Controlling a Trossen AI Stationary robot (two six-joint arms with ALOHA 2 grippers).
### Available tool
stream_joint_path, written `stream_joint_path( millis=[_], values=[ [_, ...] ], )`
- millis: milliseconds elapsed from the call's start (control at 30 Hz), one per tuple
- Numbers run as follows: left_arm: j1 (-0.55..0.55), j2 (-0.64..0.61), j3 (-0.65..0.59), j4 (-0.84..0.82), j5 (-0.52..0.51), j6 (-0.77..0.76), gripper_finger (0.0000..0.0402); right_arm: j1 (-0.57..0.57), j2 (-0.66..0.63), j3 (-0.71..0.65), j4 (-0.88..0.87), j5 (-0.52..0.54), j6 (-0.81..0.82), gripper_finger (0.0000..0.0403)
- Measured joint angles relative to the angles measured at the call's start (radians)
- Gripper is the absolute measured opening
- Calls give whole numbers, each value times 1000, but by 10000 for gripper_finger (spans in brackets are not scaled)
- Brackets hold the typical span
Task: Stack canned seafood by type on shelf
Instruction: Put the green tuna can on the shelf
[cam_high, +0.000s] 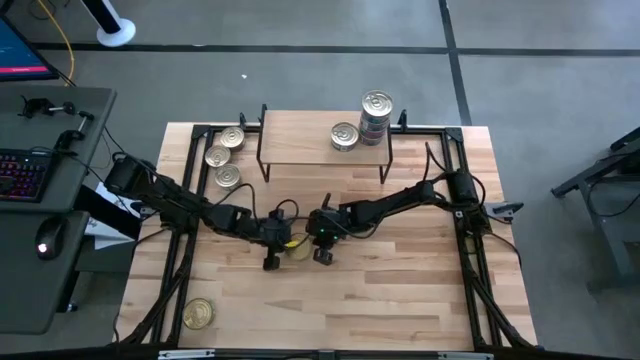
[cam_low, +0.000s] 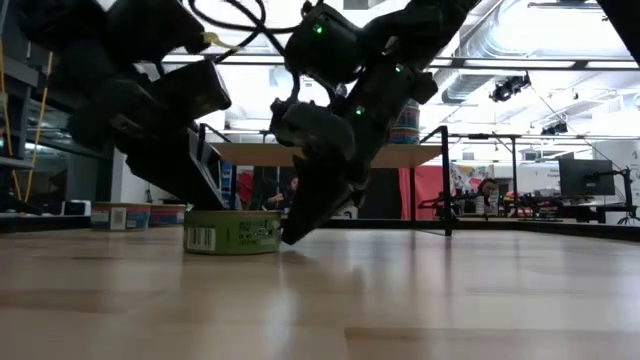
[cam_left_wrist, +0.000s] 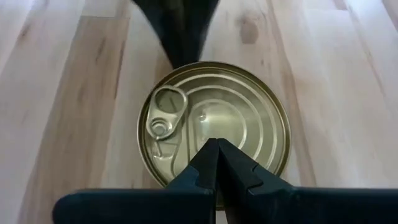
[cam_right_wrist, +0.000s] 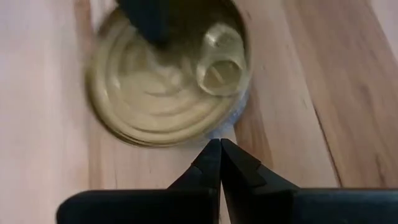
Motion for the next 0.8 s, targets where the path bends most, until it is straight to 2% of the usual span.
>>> stream_joint_path(
  millis=[133,400,500,800],
  values=[
    [-12,-1,-6,-3,3,25,0,11,-5,1,40,15,65,0],
    [-16,-4,-10,-10,19,88,0,58,-25,85,-28,-13,141,0],
    [-13,-3,-9,5,-17,127,0,77,-27,111,-11,-30,163,0],
    [-17,1,-10,5,-1,161,0,84,-34,159,57,94,230,0]
  ],
)
